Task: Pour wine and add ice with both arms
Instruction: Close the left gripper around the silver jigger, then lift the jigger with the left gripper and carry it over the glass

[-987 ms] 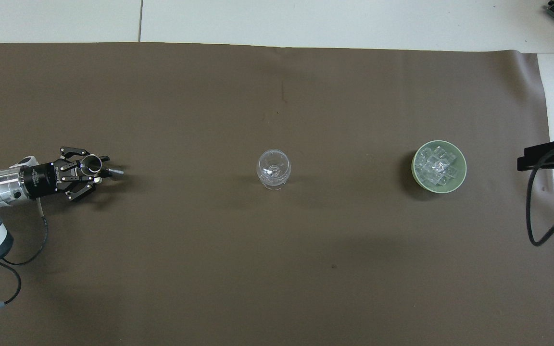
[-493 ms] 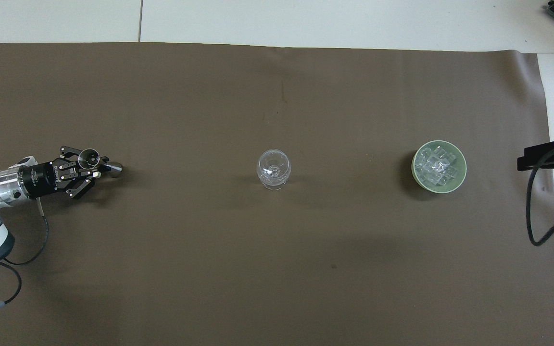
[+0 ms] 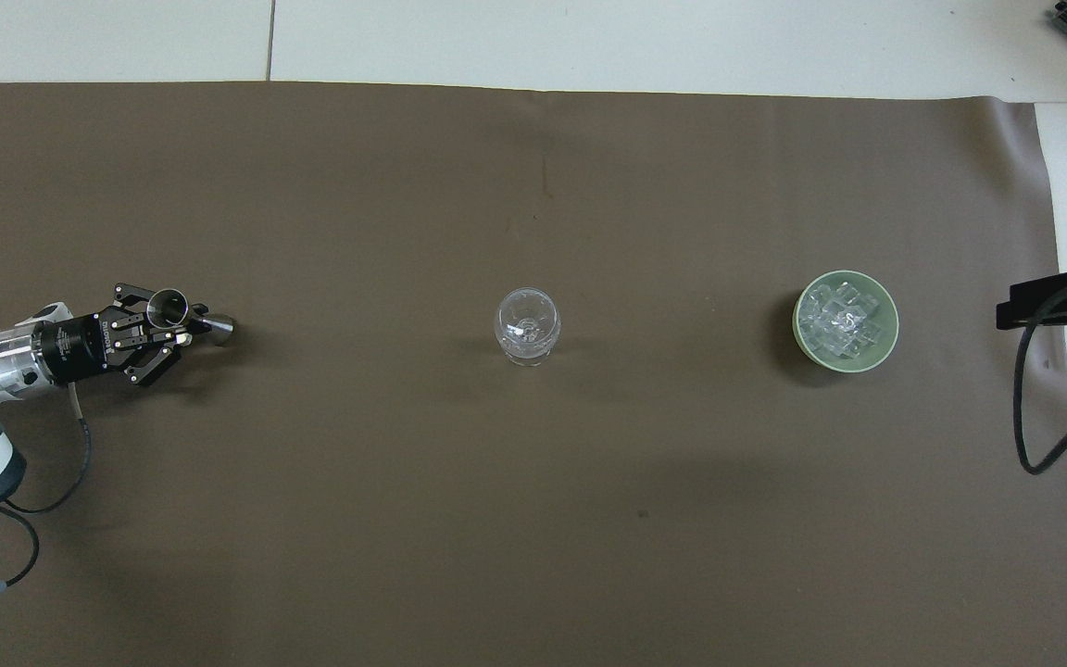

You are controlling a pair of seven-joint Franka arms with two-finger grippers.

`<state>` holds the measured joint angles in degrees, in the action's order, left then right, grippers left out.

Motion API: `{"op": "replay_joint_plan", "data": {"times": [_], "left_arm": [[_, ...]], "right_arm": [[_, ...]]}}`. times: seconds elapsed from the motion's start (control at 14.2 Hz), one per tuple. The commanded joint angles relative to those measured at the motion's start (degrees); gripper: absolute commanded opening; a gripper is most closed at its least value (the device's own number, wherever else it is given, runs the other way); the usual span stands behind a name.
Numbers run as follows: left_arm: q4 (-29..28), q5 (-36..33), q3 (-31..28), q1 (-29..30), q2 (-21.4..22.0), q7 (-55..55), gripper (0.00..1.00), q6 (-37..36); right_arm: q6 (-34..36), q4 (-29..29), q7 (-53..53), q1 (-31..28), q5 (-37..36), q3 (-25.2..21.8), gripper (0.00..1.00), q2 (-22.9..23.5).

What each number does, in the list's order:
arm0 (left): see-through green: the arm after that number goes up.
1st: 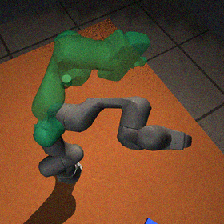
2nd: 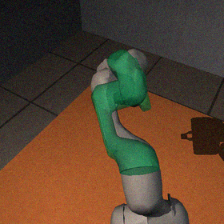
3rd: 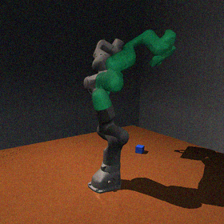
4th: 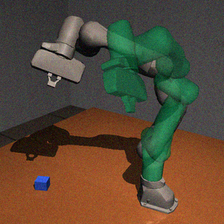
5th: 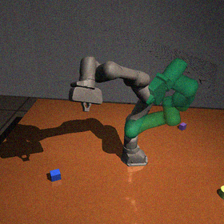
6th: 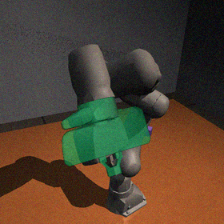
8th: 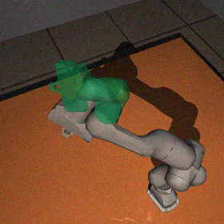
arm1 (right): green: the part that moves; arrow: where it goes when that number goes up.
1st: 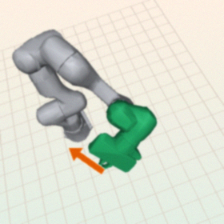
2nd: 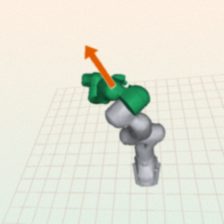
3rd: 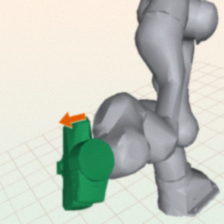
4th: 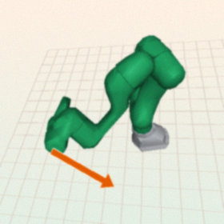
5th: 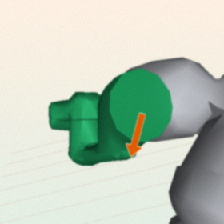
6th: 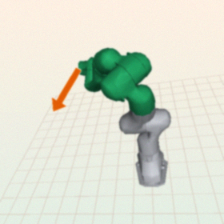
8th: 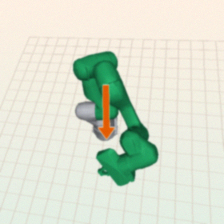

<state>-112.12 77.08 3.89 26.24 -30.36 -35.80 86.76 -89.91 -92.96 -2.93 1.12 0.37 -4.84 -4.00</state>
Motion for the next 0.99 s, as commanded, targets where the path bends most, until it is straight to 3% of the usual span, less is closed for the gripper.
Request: {"op": "replay_joint_plan", "data": {"times": [0.0,0.35,0.92], "left_arm": [[-1.52,1.14,-0.47,-2.42,5.04,-3.39,0.0,-0.01],[-1.87,2.46,-0.38,-8.65,10.22,-9.36,0.0,3.84],[-1.26,7.12,0.32,-16.47,14.26,-11.84,0.0,6.92]], "right_arm": [[0.0,-1.44,0.99,-0.42,0.16,0.36,1.0,-1.36],[0.0,-1.44,0.99,-0.42,0.16,0.36,1.0,-1.36],[0.0,-1.44,0.99,-0.42,0.16,0.36,1.0,-1.36]]}}
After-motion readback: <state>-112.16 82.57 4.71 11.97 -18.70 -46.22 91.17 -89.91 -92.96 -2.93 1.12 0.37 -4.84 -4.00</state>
